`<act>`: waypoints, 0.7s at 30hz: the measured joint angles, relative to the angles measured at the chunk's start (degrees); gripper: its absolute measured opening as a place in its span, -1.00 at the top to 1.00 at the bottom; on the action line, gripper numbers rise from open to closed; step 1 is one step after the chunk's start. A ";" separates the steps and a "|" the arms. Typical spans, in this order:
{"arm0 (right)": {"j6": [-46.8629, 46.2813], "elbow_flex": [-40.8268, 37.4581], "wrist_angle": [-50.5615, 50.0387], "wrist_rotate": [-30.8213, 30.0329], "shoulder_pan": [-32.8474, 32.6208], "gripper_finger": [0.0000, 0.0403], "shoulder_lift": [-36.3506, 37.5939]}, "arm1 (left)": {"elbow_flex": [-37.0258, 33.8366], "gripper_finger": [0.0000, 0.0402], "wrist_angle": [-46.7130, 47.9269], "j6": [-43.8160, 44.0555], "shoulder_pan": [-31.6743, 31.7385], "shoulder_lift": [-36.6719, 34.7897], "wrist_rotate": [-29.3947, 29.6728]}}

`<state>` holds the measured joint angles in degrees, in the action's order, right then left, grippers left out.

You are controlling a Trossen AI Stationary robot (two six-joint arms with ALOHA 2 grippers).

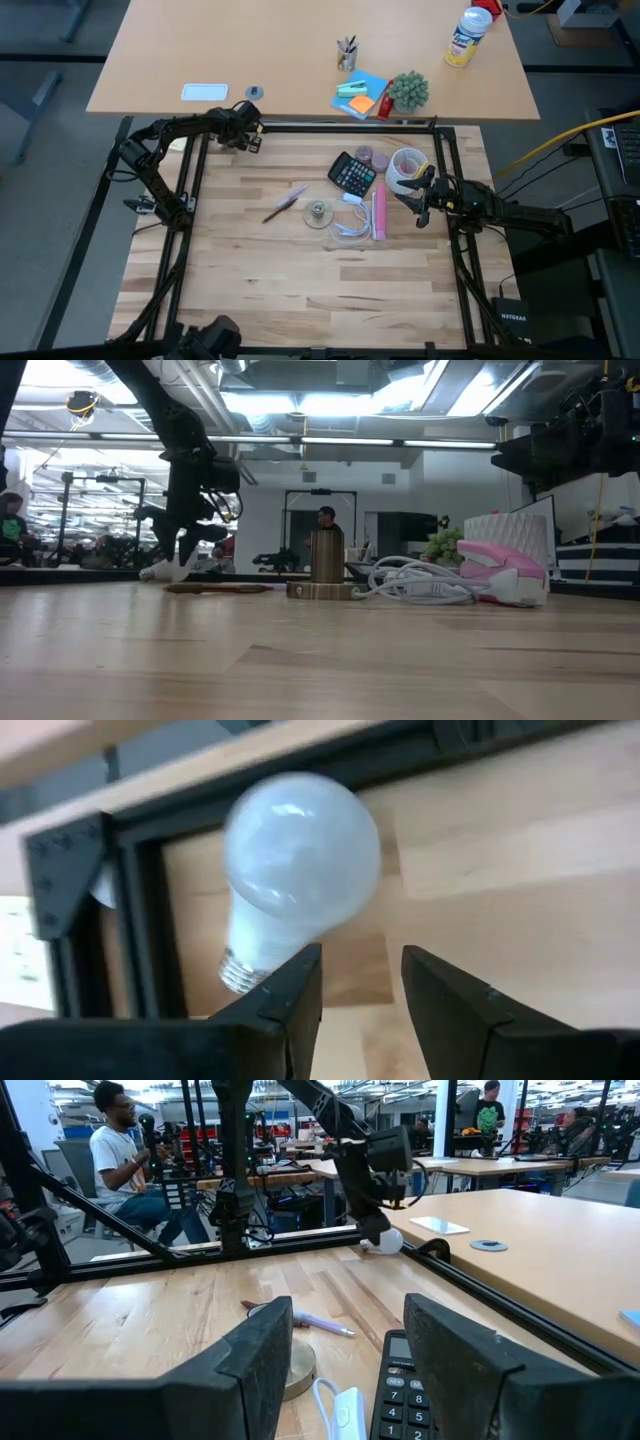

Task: Screw lightbulb
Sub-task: Insert the lightbulb into the gold lamp

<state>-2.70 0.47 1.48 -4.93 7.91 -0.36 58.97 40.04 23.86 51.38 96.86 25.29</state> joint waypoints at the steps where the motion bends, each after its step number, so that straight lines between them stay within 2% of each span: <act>1: 0.00 -0.01 0.00 0.00 0.00 0.02 0.00 | 0.06 0.35 -0.02 0.02 0.01 0.00 0.86; 12: 0.00 0.00 0.00 0.00 0.01 0.02 0.00 | 0.08 0.35 6.42 1.78 1.82 -0.02 5.43; 21: -0.02 -0.01 0.00 0.00 0.00 0.02 0.00 | 0.08 0.35 2.04 -1.88 4.85 -0.02 3.76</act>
<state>-2.72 0.46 1.48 -4.93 7.91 -0.36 59.05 42.08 21.98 56.23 96.84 29.05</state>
